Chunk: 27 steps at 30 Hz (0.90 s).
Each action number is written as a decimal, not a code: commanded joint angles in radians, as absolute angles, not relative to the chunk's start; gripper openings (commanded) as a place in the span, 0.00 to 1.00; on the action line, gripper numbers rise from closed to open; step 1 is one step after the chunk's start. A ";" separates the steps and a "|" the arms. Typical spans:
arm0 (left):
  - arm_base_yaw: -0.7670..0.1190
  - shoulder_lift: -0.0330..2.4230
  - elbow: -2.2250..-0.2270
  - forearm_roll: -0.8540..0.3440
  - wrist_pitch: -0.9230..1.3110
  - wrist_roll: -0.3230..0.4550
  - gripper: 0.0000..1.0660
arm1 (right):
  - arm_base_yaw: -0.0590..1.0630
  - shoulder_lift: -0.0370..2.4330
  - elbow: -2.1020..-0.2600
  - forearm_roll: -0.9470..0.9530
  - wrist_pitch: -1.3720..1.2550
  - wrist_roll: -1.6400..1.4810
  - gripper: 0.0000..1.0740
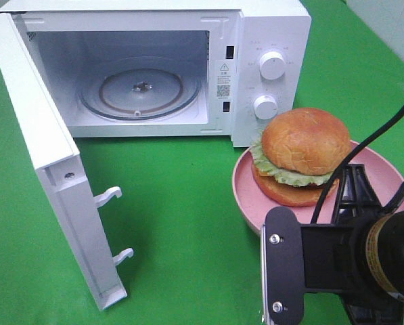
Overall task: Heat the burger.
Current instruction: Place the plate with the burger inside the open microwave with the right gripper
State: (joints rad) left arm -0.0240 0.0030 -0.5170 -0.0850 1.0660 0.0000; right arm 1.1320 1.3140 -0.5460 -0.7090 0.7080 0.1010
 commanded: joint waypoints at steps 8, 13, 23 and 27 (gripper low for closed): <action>-0.026 0.001 -0.517 -0.090 1.070 0.000 0.81 | 1.039 1.304 -0.549 -0.760 0.558 -0.105 0.00; -0.026 0.001 -0.517 -0.090 1.070 0.000 0.81 | 0.960 1.304 -0.549 -0.756 0.450 -0.261 0.00; -0.026 0.001 -0.517 -0.090 1.070 0.000 0.81 | 0.839 1.304 -0.549 -0.588 0.341 -0.599 0.00; -0.026 0.001 -0.517 -0.090 1.070 0.000 0.81 | 0.805 1.304 -0.549 -0.519 0.320 -0.709 0.00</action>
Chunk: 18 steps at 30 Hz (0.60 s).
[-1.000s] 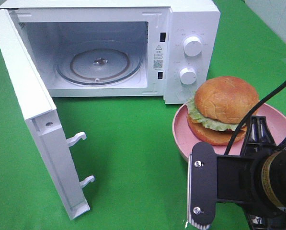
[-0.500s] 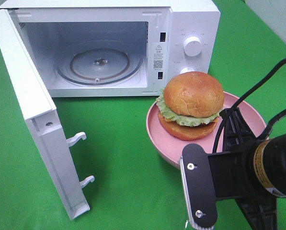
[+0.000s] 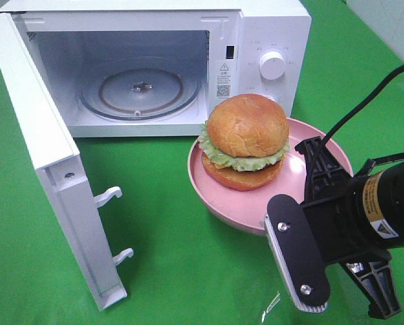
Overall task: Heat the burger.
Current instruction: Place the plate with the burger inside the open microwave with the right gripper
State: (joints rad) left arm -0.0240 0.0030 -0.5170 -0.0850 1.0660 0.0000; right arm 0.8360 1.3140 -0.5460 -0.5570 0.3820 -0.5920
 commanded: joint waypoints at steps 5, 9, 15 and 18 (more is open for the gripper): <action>-0.026 0.001 -0.517 -0.090 1.070 0.000 0.81 | 0.725 1.304 -0.549 -0.368 0.266 -0.970 0.00; -0.026 0.001 -0.517 -0.090 1.070 0.000 0.81 | 0.672 1.304 -0.549 -0.233 0.236 -1.172 0.00; -0.026 0.001 -0.517 -0.090 1.070 0.000 0.81 | 0.603 1.304 -0.549 -0.052 0.230 -1.440 0.00; -0.026 0.001 -0.517 -0.090 1.070 0.000 0.81 | 0.568 1.304 -0.549 0.094 0.230 -1.643 0.00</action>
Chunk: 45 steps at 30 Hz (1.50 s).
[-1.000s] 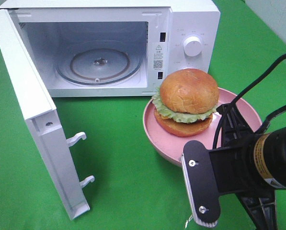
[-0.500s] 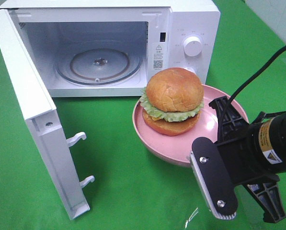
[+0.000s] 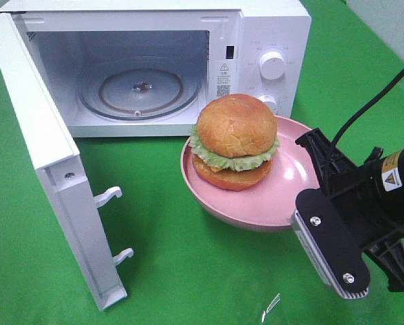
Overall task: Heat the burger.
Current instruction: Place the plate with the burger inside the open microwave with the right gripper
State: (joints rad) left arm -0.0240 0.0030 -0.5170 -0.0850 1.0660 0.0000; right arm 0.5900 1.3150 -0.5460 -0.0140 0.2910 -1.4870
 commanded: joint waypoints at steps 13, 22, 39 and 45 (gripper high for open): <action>-0.026 0.001 -0.517 -0.090 1.070 0.000 0.81 | 0.551 1.304 -0.549 0.162 0.248 -1.732 0.00; -0.026 0.001 -0.517 -0.090 1.070 0.000 0.81 | 0.551 1.305 -0.596 0.120 0.301 -1.685 0.00; -0.026 0.001 -0.517 -0.090 1.070 0.000 0.81 | 0.570 1.402 -0.721 0.120 0.355 -1.680 0.00; -0.026 0.001 -0.517 -0.090 1.070 0.000 0.81 | 0.596 1.460 -0.768 0.119 0.353 -1.654 0.00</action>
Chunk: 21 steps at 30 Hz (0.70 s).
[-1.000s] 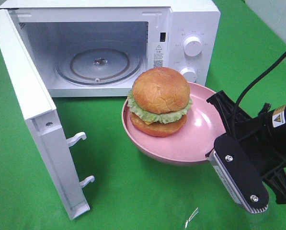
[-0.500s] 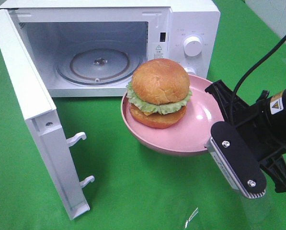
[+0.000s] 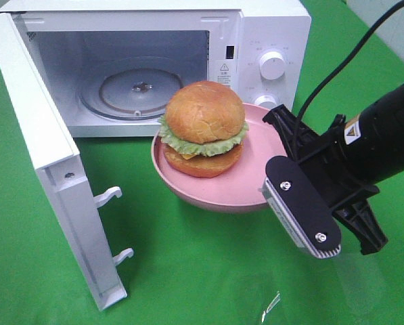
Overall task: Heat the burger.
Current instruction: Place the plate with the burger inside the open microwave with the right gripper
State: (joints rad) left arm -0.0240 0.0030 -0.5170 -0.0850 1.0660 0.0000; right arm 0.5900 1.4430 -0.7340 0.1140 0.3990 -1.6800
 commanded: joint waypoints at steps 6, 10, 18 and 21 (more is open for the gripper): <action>-0.026 0.001 -0.517 -0.090 1.070 0.000 0.81 | 0.611 1.510 -0.811 0.112 0.350 -1.650 0.00; -0.026 0.001 -0.517 -0.090 1.070 0.000 0.81 | 0.638 1.537 -0.833 0.030 0.346 -1.577 0.00; -0.026 0.001 -0.517 -0.090 1.070 0.000 0.81 | 0.656 1.591 -0.892 0.000 0.347 -1.520 0.00; -0.026 0.001 -0.517 -0.090 1.070 0.000 0.81 | 0.688 1.614 -0.917 -0.012 0.333 -1.512 0.00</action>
State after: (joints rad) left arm -0.0240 0.0030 -0.5170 -0.0850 1.0660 0.0000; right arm 0.6800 1.6210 -0.8970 -0.0070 0.3890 -1.5220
